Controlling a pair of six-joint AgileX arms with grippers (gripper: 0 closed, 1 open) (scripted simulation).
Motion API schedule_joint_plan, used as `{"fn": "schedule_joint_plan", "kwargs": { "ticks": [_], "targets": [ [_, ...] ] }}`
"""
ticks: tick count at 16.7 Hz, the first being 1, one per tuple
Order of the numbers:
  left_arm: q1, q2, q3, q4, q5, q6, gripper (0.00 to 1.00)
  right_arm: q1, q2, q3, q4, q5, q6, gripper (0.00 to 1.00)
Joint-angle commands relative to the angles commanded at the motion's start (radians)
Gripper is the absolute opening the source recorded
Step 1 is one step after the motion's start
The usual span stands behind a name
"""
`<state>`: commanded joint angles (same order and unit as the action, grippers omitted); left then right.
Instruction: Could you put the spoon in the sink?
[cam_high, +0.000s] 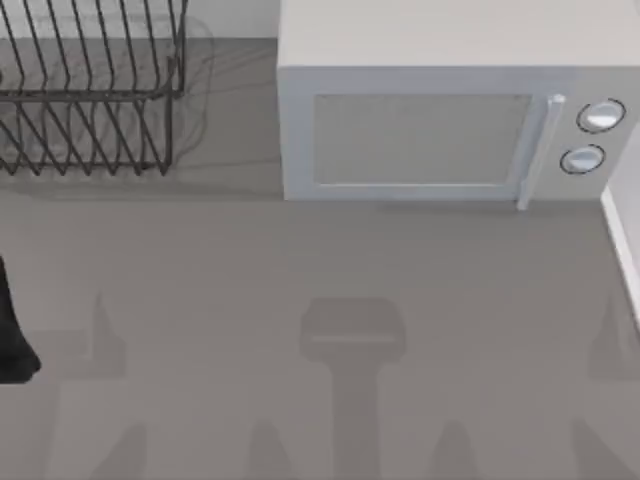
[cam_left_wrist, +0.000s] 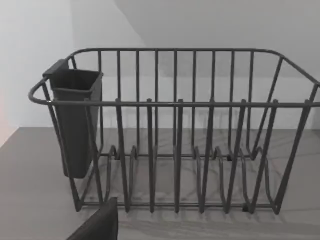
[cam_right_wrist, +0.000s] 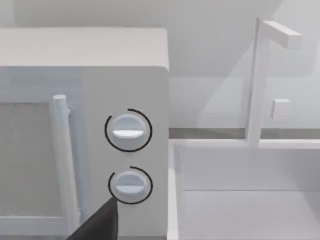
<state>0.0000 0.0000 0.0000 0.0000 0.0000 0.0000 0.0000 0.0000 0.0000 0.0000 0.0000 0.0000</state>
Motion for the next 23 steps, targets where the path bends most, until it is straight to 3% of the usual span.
{"fn": "schedule_joint_plan", "kwargs": {
  "ticks": [7,17,23],
  "targets": [
    [0.000,0.000,0.000,0.000,0.000,0.000,1.00,-0.036,0.164,0.133,-0.153,0.001,0.052,1.00],
    [0.000,0.000,0.000,0.000,0.000,0.000,1.00,-0.175,1.010,0.603,-0.818,0.004,0.258,1.00],
    [0.000,0.000,0.000,0.000,0.000,0.000,1.00,-0.231,1.301,0.807,-1.051,0.005,0.339,1.00]
  ]
}}
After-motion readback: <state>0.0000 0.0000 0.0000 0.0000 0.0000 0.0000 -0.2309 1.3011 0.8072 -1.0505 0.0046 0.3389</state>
